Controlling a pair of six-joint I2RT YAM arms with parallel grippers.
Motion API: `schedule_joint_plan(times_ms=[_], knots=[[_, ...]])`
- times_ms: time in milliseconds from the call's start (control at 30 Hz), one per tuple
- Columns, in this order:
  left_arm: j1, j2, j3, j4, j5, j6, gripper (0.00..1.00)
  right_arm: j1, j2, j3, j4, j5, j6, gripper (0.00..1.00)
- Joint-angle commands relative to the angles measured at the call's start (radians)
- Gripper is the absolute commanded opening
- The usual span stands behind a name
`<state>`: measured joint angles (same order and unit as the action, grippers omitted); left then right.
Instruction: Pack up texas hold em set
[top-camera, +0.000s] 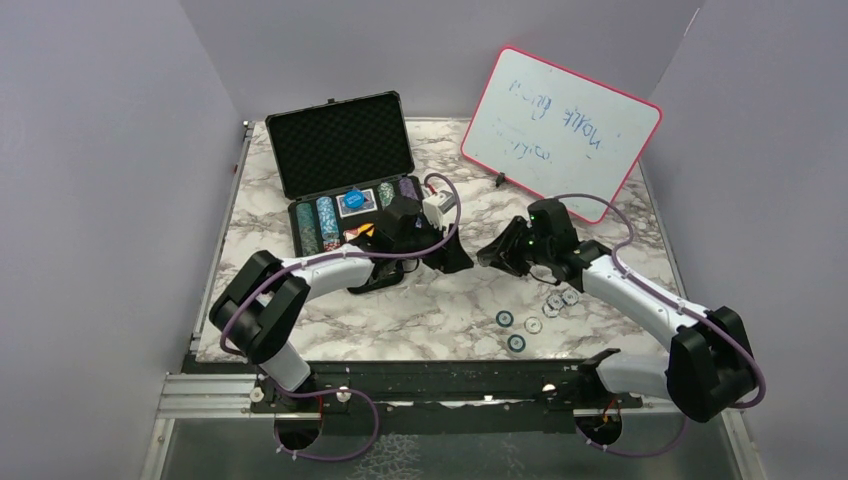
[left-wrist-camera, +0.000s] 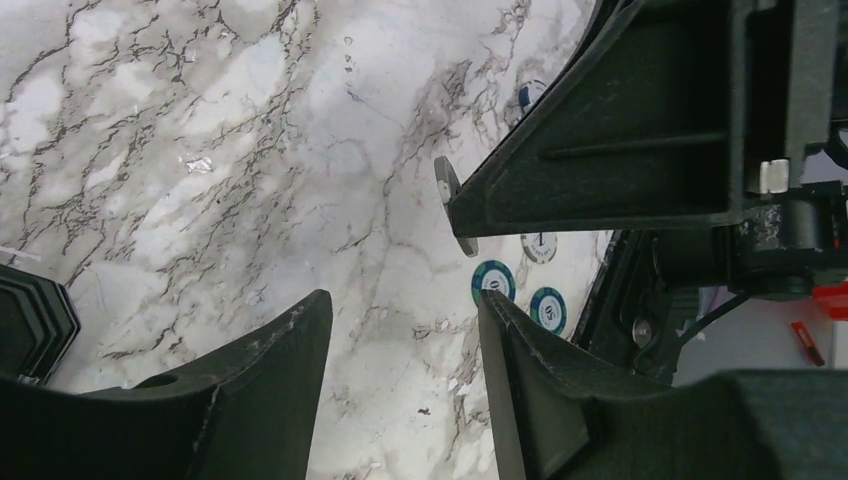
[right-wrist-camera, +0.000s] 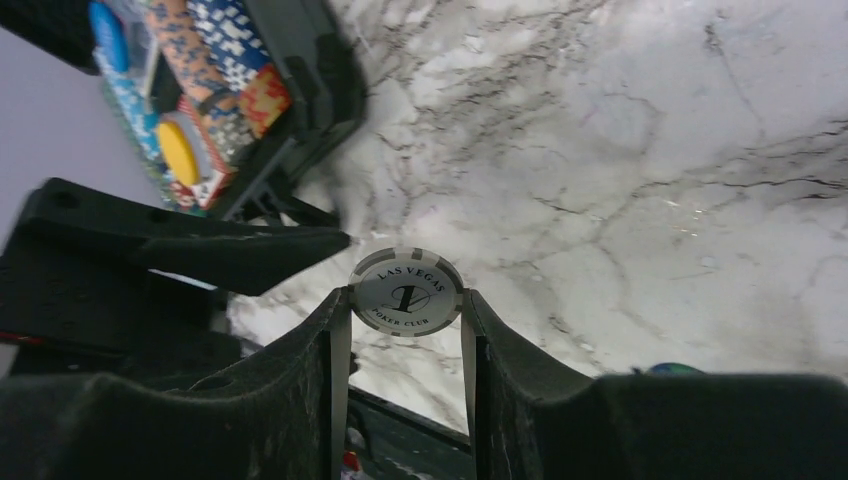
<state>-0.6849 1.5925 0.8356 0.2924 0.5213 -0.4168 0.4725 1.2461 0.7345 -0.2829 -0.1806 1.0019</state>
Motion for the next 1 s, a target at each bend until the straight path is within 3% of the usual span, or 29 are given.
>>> schedule_joint_plan(times_ms=[0,200,333,500,633,700,833,967], knots=[[-0.005,0.021,0.013,0.123,0.034,-0.075,0.57,0.006,-0.037,-0.013,0.11,-0.033,0.128,0.39],[-0.005,0.022,0.002,0.189,0.005,-0.127,0.55,0.005,-0.02,-0.003,0.144,-0.049,0.17,0.39],[-0.006,0.029,0.003,0.218,-0.016,-0.156,0.48,0.006,-0.012,-0.007,0.161,-0.07,0.189,0.39],[-0.005,0.034,0.006,0.229,-0.03,-0.159,0.3,0.006,-0.003,-0.01,0.18,-0.096,0.202,0.39],[-0.006,0.034,0.009,0.231,-0.027,-0.147,0.08,0.006,0.001,-0.016,0.18,-0.105,0.205,0.4],[-0.005,0.031,0.007,0.229,-0.028,-0.117,0.0,0.006,-0.002,-0.015,0.168,-0.101,0.195,0.49],[0.009,-0.006,-0.025,0.192,-0.042,0.029,0.0,0.006,-0.02,0.052,0.078,-0.02,0.098,0.77],[0.026,-0.077,0.014,-0.063,-0.113,0.382,0.0,0.006,-0.033,0.161,-0.144,0.155,0.012,0.83]])
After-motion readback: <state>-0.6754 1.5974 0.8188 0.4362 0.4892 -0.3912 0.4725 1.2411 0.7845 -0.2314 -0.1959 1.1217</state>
